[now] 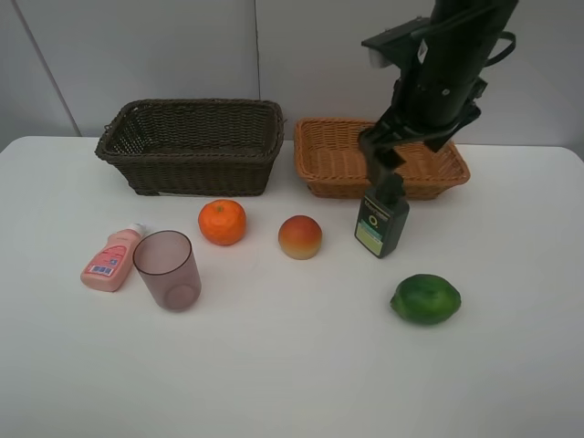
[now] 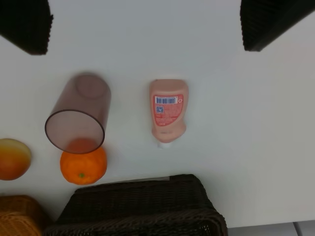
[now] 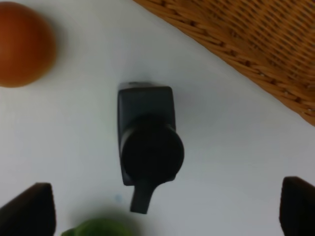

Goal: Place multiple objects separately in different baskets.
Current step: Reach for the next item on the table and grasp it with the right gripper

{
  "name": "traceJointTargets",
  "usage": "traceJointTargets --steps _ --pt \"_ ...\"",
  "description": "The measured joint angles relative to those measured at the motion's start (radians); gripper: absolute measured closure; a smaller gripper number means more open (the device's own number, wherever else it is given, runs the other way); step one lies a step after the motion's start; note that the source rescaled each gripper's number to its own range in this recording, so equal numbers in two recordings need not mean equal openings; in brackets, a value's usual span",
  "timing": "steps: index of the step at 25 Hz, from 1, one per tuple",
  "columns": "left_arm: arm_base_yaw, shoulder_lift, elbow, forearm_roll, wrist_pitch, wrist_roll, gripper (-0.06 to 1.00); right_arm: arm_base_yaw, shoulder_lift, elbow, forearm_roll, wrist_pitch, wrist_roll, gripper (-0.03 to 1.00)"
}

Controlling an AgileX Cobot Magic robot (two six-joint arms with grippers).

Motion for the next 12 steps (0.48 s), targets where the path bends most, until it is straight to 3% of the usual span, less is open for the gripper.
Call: traceJointTargets --steps 12 --pt "0.000 0.000 0.000 0.000 0.000 0.000 -0.05 0.000 0.085 0.000 -0.016 -0.017 0.000 -0.03"
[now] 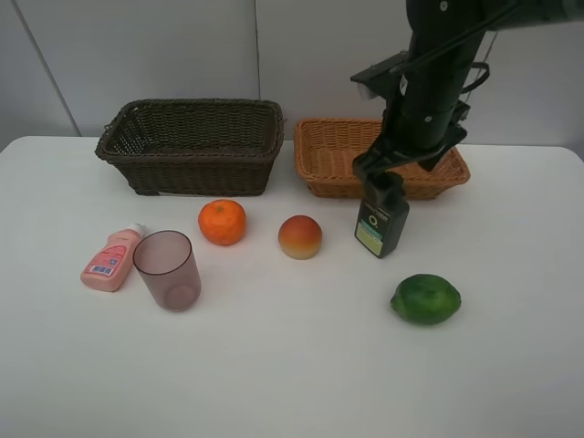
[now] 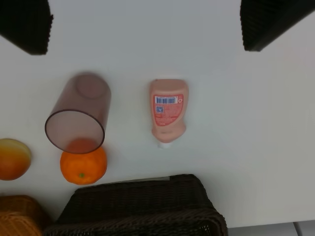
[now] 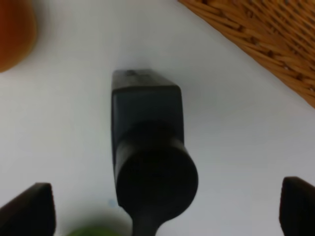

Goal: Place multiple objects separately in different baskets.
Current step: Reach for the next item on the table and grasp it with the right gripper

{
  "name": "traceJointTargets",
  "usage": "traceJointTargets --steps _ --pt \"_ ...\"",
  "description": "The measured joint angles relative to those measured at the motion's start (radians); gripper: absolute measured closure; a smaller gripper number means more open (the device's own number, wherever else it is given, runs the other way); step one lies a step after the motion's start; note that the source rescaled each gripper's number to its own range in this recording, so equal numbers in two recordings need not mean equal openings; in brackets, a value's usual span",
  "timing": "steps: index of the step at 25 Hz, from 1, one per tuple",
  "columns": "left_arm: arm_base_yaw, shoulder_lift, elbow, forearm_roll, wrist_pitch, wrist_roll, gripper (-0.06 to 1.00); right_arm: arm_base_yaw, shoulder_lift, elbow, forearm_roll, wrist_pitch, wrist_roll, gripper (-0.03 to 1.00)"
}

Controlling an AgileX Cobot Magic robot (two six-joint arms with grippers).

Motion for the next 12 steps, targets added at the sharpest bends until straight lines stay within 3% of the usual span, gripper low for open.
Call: traceJointTargets --steps 12 --pt "0.000 0.000 0.000 0.000 0.000 0.000 -0.05 -0.001 0.088 0.000 0.000 -0.057 0.000 -0.03"
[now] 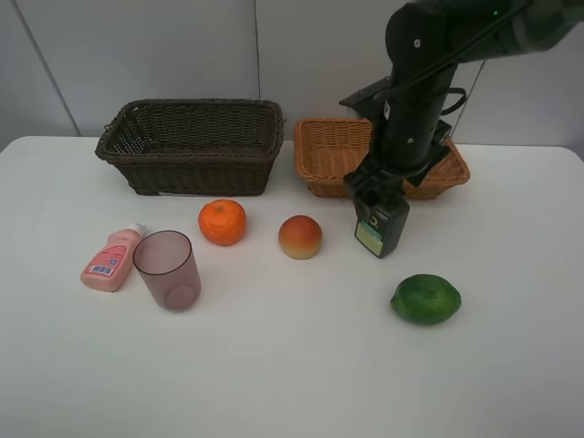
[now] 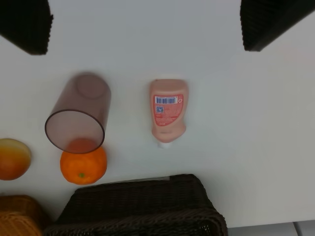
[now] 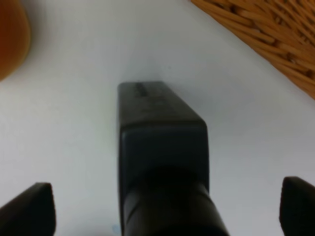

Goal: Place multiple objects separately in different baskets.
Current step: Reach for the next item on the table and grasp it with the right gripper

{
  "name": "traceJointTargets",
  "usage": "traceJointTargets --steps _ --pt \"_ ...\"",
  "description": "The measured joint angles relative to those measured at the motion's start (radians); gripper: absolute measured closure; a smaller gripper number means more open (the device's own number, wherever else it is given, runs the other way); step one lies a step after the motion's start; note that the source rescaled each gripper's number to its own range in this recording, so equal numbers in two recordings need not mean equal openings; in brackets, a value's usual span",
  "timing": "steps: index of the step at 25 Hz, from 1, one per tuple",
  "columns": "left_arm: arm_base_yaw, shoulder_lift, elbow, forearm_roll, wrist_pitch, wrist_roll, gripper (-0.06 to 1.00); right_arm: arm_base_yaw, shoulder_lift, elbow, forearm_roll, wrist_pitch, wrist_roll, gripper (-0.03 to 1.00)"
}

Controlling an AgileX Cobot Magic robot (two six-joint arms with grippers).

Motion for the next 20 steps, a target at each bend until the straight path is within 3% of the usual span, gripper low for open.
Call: traceJointTargets --steps 20 --pt "0.000 0.000 0.000 0.000 0.000 0.000 -0.05 0.000 0.075 0.000 0.001 -0.044 0.000 -0.03"
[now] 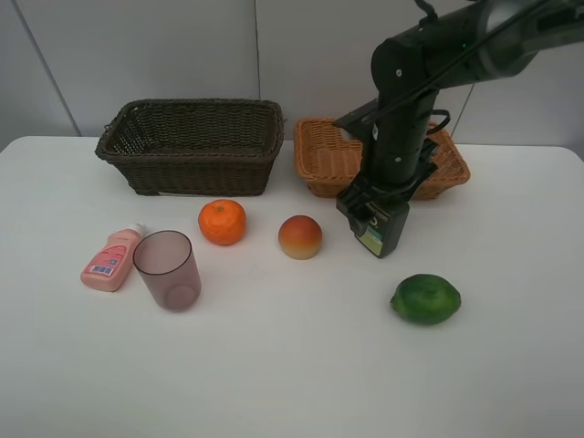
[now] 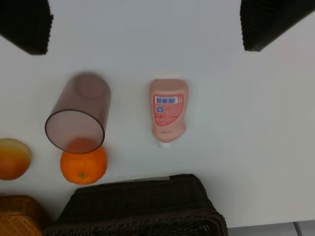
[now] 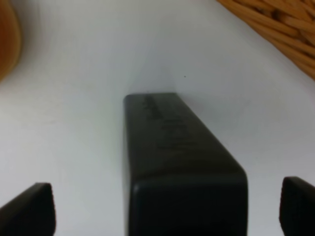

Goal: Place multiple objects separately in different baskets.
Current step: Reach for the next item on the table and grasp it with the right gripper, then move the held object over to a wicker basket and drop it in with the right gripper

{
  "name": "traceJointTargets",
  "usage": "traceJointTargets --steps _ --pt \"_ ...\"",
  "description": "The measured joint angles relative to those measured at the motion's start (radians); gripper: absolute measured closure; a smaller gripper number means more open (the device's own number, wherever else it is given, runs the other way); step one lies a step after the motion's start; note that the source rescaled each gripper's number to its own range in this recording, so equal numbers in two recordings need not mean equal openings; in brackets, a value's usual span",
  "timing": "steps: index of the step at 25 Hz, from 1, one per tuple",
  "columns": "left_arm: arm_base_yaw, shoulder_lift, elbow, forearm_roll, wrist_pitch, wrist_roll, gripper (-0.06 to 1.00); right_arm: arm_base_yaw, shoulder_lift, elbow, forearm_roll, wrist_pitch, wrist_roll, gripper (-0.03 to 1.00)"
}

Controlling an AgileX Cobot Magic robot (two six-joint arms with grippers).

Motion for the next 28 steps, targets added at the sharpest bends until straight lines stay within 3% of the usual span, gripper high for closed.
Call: traceJointTargets --steps 12,14,15,16,18,19,28 --pt "0.000 0.000 0.000 0.000 0.000 0.000 -0.05 0.000 0.011 -0.003 0.007 0.000 -0.001 -0.01" --pt "0.000 0.000 0.000 0.000 0.000 0.000 -0.05 0.000 0.011 -0.003 0.007 0.000 -0.003 0.12" --pt "0.000 0.000 0.000 0.000 0.000 0.000 -0.05 0.000 0.011 -0.003 0.007 0.000 -0.003 0.26" --pt "0.000 0.000 0.000 0.000 0.000 0.000 -0.05 0.000 0.011 -0.003 0.007 0.000 -0.003 0.41" --pt "0.000 0.000 0.000 0.000 0.000 0.000 -0.05 0.000 0.011 -0.003 -0.001 0.001 -0.003 0.90" --pt "0.000 0.000 0.000 0.000 0.000 0.000 -0.05 0.000 0.011 -0.003 0.002 0.000 -0.003 0.97" --pt "0.000 0.000 0.000 0.000 0.000 0.000 -0.05 0.000 0.011 -0.003 -0.001 -0.002 -0.003 0.95"
